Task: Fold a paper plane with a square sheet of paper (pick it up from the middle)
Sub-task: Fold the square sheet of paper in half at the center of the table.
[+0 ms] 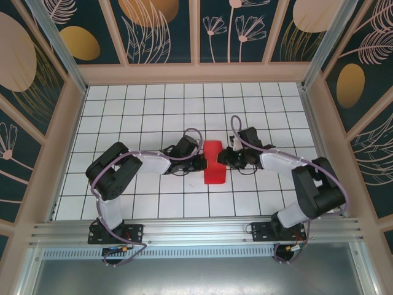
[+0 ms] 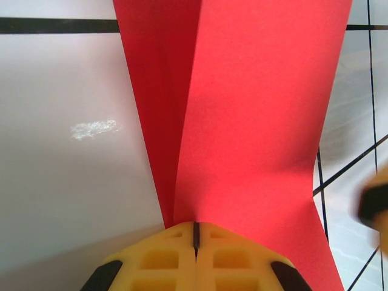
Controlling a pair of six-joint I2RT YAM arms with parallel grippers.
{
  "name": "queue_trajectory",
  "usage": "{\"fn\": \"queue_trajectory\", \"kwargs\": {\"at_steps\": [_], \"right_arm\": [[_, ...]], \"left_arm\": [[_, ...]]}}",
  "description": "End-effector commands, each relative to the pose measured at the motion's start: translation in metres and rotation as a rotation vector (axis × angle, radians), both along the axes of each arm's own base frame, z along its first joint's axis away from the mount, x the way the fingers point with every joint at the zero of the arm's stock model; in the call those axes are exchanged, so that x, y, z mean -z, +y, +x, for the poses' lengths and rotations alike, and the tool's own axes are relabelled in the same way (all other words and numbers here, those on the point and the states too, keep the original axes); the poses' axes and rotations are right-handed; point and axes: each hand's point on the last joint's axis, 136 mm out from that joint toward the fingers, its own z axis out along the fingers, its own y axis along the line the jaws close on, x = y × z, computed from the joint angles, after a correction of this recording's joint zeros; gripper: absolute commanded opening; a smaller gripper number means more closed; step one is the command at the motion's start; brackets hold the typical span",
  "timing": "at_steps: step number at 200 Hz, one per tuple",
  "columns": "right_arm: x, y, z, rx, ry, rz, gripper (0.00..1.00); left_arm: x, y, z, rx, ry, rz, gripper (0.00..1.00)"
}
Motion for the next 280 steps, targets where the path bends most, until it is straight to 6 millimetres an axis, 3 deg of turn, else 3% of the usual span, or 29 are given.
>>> {"fn": "queue_trajectory", "kwargs": {"at_steps": [1, 46, 86, 104, 129, 144, 190, 223, 245, 280], "right_arm": [[-0.006, 0.006, -0.021, -0.062, 0.018, 0.068, 0.28], [0.036, -0.006, -0.040, -0.030, 0.112, 0.008, 0.27], [0.061, -0.019, -0.049, -0.010, 0.168, -0.066, 0.28], [0.051, -0.017, -0.048, -0.019, 0.155, -0.059, 0.28], [0.018, -0.005, -0.044, -0.044, 0.082, 0.019, 0.29], [0.012, -0.003, -0.047, -0.053, 0.074, 0.046, 0.29], [0.040, -0.011, -0.069, -0.051, 0.155, 0.027, 0.29], [0.058, -0.022, -0.073, -0.035, 0.199, -0.051, 0.29], [0.038, -0.018, -0.060, -0.043, 0.149, -0.049, 0.29], [-0.009, -0.008, -0.019, -0.029, 0.009, 0.000, 0.29]], "left_arm": [[0.058, 0.035, -0.025, -0.011, 0.110, 0.187, 0.00], [0.057, 0.037, -0.026, -0.010, 0.106, 0.192, 0.00], [0.060, 0.037, -0.027, -0.009, 0.111, 0.194, 0.00], [0.061, 0.038, -0.028, -0.010, 0.111, 0.199, 0.00], [0.059, 0.037, -0.027, -0.007, 0.110, 0.196, 0.00], [0.059, 0.037, -0.027, -0.006, 0.109, 0.199, 0.00], [0.060, 0.036, -0.026, -0.004, 0.111, 0.197, 0.00], [0.060, 0.037, -0.026, -0.004, 0.107, 0.200, 0.00], [0.061, 0.037, -0.027, -0.003, 0.110, 0.201, 0.00], [0.062, 0.039, -0.028, -0.001, 0.111, 0.207, 0.00]]}}
